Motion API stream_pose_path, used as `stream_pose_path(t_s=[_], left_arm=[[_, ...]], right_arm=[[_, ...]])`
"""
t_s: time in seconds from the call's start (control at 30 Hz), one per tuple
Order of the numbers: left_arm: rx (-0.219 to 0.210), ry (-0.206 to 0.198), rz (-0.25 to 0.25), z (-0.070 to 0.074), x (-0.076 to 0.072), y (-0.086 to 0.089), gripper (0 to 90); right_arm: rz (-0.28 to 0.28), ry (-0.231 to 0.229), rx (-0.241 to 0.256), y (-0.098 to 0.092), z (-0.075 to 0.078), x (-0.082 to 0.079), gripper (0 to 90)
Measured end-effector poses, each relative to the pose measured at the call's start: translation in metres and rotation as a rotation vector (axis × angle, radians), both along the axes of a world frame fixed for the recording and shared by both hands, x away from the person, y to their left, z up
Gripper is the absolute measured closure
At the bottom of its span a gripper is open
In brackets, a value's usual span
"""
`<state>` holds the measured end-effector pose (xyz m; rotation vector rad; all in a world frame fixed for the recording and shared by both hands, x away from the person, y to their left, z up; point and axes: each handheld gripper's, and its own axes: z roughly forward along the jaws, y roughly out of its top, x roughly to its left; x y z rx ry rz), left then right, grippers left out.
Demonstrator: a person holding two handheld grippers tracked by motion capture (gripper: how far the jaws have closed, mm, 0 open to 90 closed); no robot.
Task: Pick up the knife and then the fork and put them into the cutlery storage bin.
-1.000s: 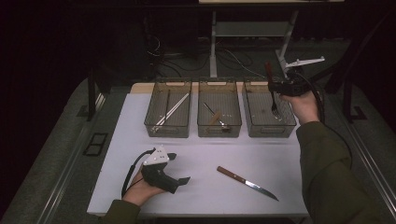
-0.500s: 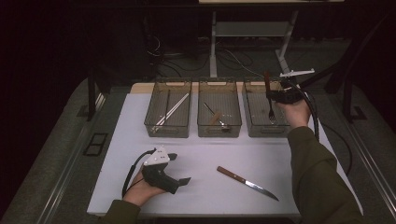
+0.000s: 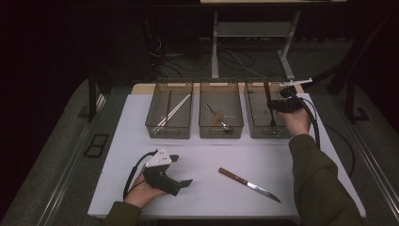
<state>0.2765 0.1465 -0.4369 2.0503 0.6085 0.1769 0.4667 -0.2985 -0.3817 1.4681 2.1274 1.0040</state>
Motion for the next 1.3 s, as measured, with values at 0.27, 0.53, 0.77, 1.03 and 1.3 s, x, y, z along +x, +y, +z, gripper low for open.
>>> stream_pose_path(t_s=[0.27,0.53,0.77,1.03,1.3], left_arm=[[0.0,0.0,0.0,0.0,0.0,0.0,0.0],[0.002,0.002,-0.002,0.0,0.0,0.0,0.0],[0.006,0.002,-0.001,-0.001,0.0,-0.001,0.0],[0.013,0.003,0.0,-0.001,0.0,-0.001,0.0],[0.015,0.004,0.003,-0.001,0.001,0.0,0.0]], right_arm=[[-0.012,-0.013,-0.015,0.001,-0.003,0.001,64.0],[-0.014,-0.032,0.016,-0.006,0.006,-0.004,53.7],[0.039,-0.04,0.042,-0.008,0.018,-0.018,48.9],[0.122,-0.055,0.057,-0.008,0.027,-0.044,45.7],[0.202,-0.066,0.079,-0.009,0.027,-0.069,42.1]])
